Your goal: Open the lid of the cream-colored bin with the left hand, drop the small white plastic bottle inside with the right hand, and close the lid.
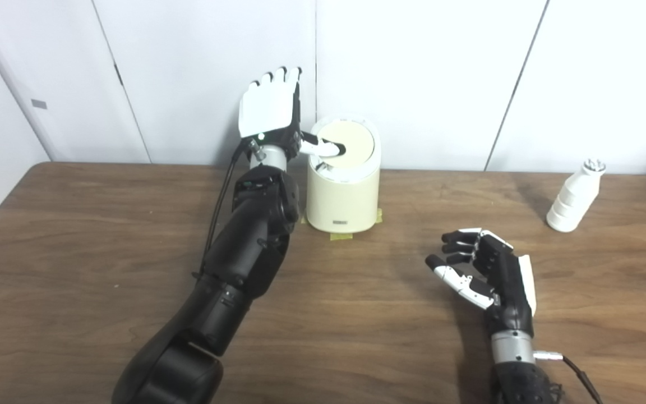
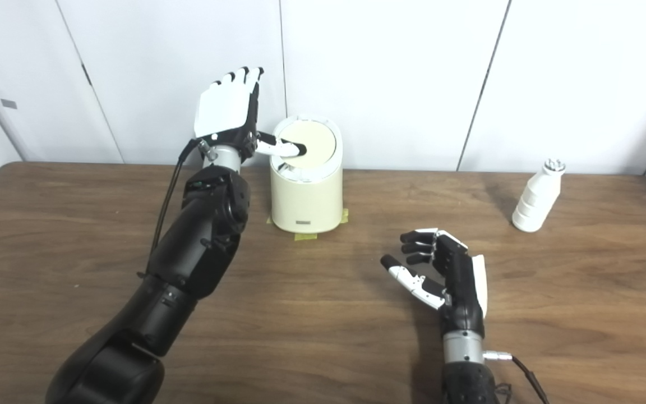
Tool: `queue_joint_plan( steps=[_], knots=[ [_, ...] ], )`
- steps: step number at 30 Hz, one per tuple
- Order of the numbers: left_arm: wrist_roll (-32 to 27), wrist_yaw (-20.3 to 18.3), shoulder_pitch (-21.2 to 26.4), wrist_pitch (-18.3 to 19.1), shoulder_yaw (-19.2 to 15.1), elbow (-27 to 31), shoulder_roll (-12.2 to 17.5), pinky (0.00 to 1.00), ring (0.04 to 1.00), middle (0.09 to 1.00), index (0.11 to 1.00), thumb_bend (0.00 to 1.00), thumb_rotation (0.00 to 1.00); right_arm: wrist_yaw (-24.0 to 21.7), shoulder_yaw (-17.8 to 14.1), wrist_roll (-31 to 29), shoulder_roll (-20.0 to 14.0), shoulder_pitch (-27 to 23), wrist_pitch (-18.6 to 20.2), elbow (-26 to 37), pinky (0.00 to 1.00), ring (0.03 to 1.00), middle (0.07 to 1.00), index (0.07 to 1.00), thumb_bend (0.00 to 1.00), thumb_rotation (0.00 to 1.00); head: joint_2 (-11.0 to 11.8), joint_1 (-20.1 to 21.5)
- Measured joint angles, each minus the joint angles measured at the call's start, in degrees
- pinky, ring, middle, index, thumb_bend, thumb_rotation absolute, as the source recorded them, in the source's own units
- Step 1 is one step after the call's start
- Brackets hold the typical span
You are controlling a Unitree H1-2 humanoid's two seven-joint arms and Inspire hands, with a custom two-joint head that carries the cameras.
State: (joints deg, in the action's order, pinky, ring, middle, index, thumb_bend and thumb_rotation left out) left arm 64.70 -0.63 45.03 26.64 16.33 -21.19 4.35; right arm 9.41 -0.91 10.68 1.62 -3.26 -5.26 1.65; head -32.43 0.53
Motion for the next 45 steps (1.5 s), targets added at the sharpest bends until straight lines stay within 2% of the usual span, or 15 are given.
queue_joint_plan(
  steps=[5, 12, 15, 17, 19, 20, 22, 24, 29, 32, 37, 40, 41, 43, 45],
  knots=[
    [1.3, 0.5, -0.1, 0.0, 1.6, -0.5, 0.7, 1.00, 1.000, 1.000, 1.000, 1.00, 0.22, 0.0, 0.1, 0.1, 0.1, 0.0, 0.0, 0.0, 0.49, 0.566, 0.587, 0.492, 0.48, 0.14, -0.1, 0.4],
    [-0.1, 3.9, -0.8, -0.1, 2.6, -2.2, 1.5, 1.00, 1.000, 1.000, 1.000, 1.00, 0.23, 0.2, 0.0, 0.0, 0.5, 0.0, 0.1, 0.0, 0.49, 0.566, 0.589, 0.492, 0.48, 0.14, -0.3, 0.4],
    [-1.3, 4.7, -0.9, -0.1, 2.9, -2.3, 1.7, 1.00, 1.000, 1.000, 0.995, 1.00, 0.29, 0.2, 0.0, 0.0, 0.7, 0.0, 0.1, 0.0, 0.49, 0.563, 0.587, 0.491, 0.48, 0.14, -0.1, 0.4],
    [-1.6, 5.3, -1.0, -0.1, 3.1, -2.5, 1.8, 1.00, 1.000, 0.999, 0.989, 1.00, 0.37, 0.2, 0.0, 0.0, 0.7, 0.0, 0.1, 0.0, 0.49, 0.564, 0.588, 0.491, 0.48, 0.14, -0.1, 0.4],
    [-1.4, 5.2, -1.3, -0.1, 3.0, -3.1, 1.8, 1.00, 1.000, 1.000, 0.998, 0.79, 0.80, 0.2, 0.0, 0.0, 0.6, 0.0, 0.1, 0.0, 0.49, 0.564, 0.588, 0.491, 0.48, 0.14, 0.0, 0.4],
    [-1.2, 4.8, -1.4, -0.1, 2.7, -3.3, 1.8, 1.00, 1.000, 1.000, 0.999, 0.74, 0.92, 0.2, 0.0, 0.0, 0.6, 0.0, 0.1, 0.0, 0.48, 0.565, 0.589, 0.491, 0.48, 0.14, 0.0, 0.3],
    [-0.8, 3.8, -1.7, -0.1, 2.1, -3.7, 1.8, 1.00, 1.000, 1.000, 1.000, 0.71, 0.98, 0.2, 0.0, 0.1, 0.6, 0.0, 0.1, -0.1, 0.48, 0.566, 0.589, 0.491, 0.48, 0.14, 0.0, 0.3],
    [-1.3, 2.6, -2.2, -0.1, 1.3, -3.6, 1.5, 1.00, 1.000, 1.000, 1.000, 0.74, 1.00, 0.2, 0.0, 0.1, 0.6, 0.0, 0.1, -0.2, 0.49, 0.566, 0.589, 0.491, 0.48, 0.14, 0.1, 0.3],
    [-8.9, 0.2, -3.4, 0.3, -7.6, -0.4, -2.6, 1.00, 1.000, 1.000, 0.989, 0.84, 1.00, 0.3, 0.1, 0.3, 0.6, -0.1, 0.1, -0.3, 0.49, 0.566, 0.589, 0.491, 0.48, 0.14, 0.1, 0.4],
    [-13.8, 0.0, -3.6, 0.4, -13.2, 2.8, -5.5, 1.00, 1.000, 1.000, 0.977, 0.84, 1.00, 0.3, 0.1, 0.2, 0.6, -0.1, 0.1, -0.3, 0.49, 0.565, 0.590, 0.491, 0.48, 0.14, 0.1, 0.4],
    [-20.2, -0.1, -3.8, 0.4, -16.4, 5.9, -7.7, 1.00, 1.000, 1.000, 0.995, 0.79, 1.00, 0.2, 0.1, 0.2, 0.6, -0.1, 0.1, -0.3, 0.49, 0.563, 0.587, 0.492, 0.48, 0.14, 0.3, 0.3],
    [-24.7, 0.6, -4.1, 0.2, -17.0, 9.0, -7.9, 1.00, 1.000, 1.000, 0.996, 0.72, 1.00, 0.3, 0.1, 0.2, 0.6, -0.1, 0.1, -0.3, 0.48, 0.562, 0.587, 0.491, 0.48, 0.14, 0.3, 0.2],
    [-26.1, 1.3, -4.2, -0.1, -17.1, 10.2, -7.9, 0.98, 0.994, 0.997, 0.994, 0.66, 1.00, 0.3, 0.1, 0.3, 0.6, -0.1, 0.1, -0.3, 0.48, 0.562, 0.587, 0.491, 0.48, 0.14, 0.3, 0.2],
    [-29.1, 3.6, -4.6, -2.6, -17.5, 11.7, -8.0, 0.89, 0.951, 0.967, 0.967, 0.47, 1.00, 0.2, 0.1, 0.3, 0.6, -0.1, 0.1, -0.3, 0.48, 0.562, 0.585, 0.491, 0.48, 0.14, 0.3, 0.2],
    [-33.0, 6.3, -6.3, -7.8, -18.1, 13.4, -8.2, 0.79, 0.885, 0.895, 0.881, 0.29, 1.00, 0.2, 0.1, 0.2, 0.6, -0.1, 0.1, -0.4, 0.49, 0.560, 0.583, 0.491, 0.48, 0.14, 0.4, 0.2]
  ],
)
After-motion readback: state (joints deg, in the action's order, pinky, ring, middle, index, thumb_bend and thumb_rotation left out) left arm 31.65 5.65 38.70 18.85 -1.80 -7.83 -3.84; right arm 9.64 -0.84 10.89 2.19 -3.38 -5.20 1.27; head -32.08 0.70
